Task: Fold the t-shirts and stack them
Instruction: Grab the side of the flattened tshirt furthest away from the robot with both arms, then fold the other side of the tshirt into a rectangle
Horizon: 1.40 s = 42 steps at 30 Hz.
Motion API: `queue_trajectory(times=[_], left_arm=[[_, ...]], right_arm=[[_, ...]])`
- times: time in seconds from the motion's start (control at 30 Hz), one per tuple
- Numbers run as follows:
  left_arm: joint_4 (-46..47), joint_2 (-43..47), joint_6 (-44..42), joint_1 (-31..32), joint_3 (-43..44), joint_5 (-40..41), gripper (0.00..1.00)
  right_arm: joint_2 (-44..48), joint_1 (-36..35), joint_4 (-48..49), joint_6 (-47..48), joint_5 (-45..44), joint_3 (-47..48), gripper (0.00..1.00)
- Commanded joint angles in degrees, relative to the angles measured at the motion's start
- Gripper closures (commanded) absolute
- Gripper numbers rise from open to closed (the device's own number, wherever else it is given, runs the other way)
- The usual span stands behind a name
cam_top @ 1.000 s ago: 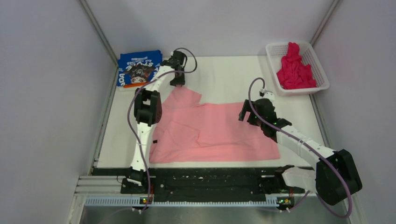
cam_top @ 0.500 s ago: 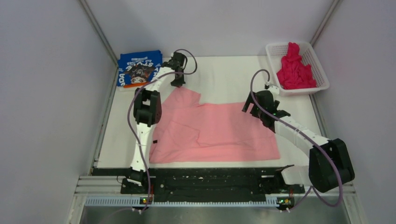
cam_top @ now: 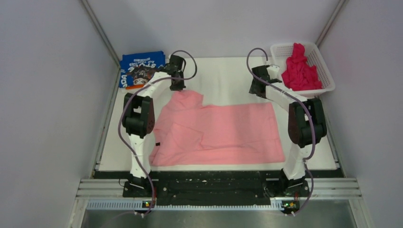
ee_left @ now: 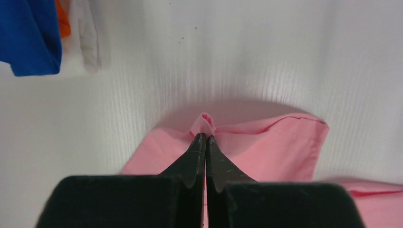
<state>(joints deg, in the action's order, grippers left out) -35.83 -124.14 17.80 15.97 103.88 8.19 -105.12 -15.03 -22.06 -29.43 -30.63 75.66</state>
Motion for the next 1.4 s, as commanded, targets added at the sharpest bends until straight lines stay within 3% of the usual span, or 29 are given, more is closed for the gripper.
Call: queue_trajectory(times=[0.0,0.27,0.77,0.9,1.2,1.37], left_arm=[[3.41,7.38,1.72,0.7,-3.3,-1.06,1.0],[4.78,12.69,2.5,1.64,-9.76,-1.57,1.0],[6.7,20.0,3.44,3.28,-18.45,-2.11,1.0],[6.96,22.18,3.75,3.28,-20.82,-1.32,1.0],[7.7,24.83,4.17,3.44,-23.85,-1.59,1.0],[7.77,26.92,4.04,3.6,-25.79,-2.04,1.0]], right_arm=[[-6.91,1.88,-5.97,2.41,-3.54,8.06,0.15],[-14.41,2.4,-10.28,2.89,-4.12,13.91,0.21],[-8.15,2.37,-9.34,-0.87,-4.63,2.08,0.4],[-7.15,2.39,-7.86,-1.84,-4.39,0.22,0.51],[-7.93,2.36,-2.04,-0.9,-5.23,0.53,0.96],[-4.16,2.34,0.56,-0.09,-4.67,-2.06,1.0]])
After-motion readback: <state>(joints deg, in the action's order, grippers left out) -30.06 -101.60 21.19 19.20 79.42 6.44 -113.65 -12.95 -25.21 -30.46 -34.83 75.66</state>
